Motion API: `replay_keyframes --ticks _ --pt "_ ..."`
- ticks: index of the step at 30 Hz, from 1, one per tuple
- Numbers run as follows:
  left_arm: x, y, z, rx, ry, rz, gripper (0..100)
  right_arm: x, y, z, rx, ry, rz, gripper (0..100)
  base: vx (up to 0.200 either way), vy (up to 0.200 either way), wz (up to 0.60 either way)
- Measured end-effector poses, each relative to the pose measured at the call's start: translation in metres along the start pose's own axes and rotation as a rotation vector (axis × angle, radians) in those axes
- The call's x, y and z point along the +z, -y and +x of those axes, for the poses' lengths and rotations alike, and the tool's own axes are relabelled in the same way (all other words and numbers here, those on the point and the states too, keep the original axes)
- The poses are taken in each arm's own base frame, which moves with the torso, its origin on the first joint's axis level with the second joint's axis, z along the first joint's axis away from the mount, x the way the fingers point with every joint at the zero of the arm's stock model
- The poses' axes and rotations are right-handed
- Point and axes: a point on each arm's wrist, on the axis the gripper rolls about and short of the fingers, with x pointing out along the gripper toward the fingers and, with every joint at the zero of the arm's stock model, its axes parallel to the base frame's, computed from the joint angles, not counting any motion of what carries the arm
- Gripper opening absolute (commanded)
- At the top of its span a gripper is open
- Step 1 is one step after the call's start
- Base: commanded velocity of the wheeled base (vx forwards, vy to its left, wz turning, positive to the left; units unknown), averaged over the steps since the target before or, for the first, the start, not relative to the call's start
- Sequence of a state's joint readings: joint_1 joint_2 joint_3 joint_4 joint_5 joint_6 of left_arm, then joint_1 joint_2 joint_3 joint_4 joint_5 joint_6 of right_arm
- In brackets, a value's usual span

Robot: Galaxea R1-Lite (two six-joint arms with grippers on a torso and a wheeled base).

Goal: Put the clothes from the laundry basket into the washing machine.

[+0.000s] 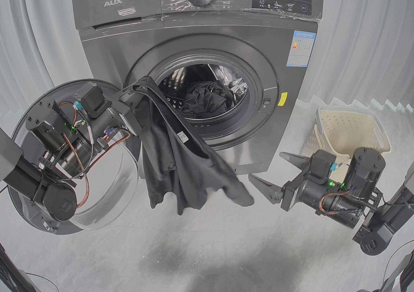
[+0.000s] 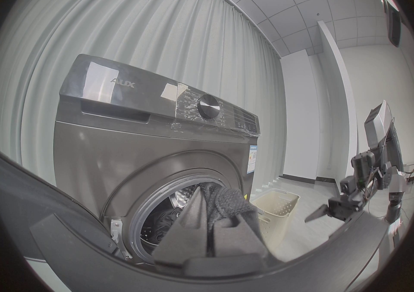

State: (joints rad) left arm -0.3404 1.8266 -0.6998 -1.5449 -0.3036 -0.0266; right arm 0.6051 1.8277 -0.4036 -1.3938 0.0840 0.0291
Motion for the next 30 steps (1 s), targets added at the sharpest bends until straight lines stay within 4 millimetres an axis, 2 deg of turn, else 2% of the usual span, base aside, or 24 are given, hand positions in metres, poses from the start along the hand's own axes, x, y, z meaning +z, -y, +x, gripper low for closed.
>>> replay_keyframes --ticks 6,10,15,19,26,30 --pt "-0.005 0.003 0.007 0.017 0.000 -0.003 0 -0.019 -0.007 -0.002 0.047 -0.071 0.000 100 0.000 0.000 0.00" --pt "-0.008 0.007 0.009 0.008 -0.006 -0.009 0 -0.024 -0.007 0.008 0.040 -0.075 -0.001 100 0.000 0.000 0.00" --pt "-0.009 0.015 0.010 -0.014 -0.008 -0.021 0 -0.025 -0.004 0.031 0.002 -0.051 -0.004 100 0.000 0.000 0.00" --pt "-0.008 0.021 0.012 -0.033 -0.011 -0.034 0 -0.026 -0.002 0.058 -0.010 -0.015 -0.008 100 0.000 0.000 0.00" --pt "-0.001 0.036 0.018 -0.076 0.007 -0.052 0 -0.042 -0.001 0.101 -0.012 0.009 -0.012 100 0.000 0.000 0.00" --pt "0.004 0.043 0.022 -0.090 0.028 -0.060 0 -0.054 -0.005 0.119 0.003 0.009 -0.019 100 0.000 0.000 0.00"
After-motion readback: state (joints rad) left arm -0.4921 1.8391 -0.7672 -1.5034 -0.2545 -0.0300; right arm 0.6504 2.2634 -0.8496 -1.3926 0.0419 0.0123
